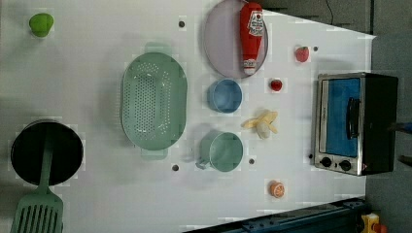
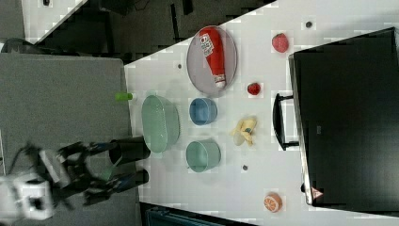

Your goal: Pick banana from table and place on oven.

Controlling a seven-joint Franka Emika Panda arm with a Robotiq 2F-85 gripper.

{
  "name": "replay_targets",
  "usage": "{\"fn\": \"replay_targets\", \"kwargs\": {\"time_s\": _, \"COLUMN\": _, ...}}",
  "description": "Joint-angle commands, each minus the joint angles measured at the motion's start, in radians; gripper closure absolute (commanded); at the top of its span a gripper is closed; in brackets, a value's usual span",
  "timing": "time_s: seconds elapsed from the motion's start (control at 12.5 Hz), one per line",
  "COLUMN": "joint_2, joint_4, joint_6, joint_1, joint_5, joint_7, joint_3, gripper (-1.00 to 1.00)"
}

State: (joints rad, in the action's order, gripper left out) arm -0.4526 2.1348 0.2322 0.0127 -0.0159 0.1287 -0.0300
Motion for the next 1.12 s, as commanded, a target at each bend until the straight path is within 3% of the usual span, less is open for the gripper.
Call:
{"fn": "replay_targets", "kwargs": {"time_s": 0.08, "joint_2": 0.135, "joint_4": 0.132, "joint_6": 0.128, "joint_1": -0.023, "joint_5": 0.01, "joint_7": 0.032, "joint_3": -0.005, "gripper": -1.0}}
{"fn": "replay_targets", "kwargs": {"time_s": 0.48, "joint_2": 0.347, "joint_4": 0.28, "joint_6": 0.498, "joint_1": -0.025, "joint_5": 0.01, "joint_7": 0.032, "joint_3": -0.008, "gripper": -1.0}}
{"fn": "replay_targets", "kwargs": {"time_s": 1.12, "joint_2": 0.728, "joint_4": 0.321, "joint_6": 0.857, "joint_1": -0.025, "joint_5": 0.008, "joint_7": 0.033, "joint_3": -0.006, "gripper": -1.0}}
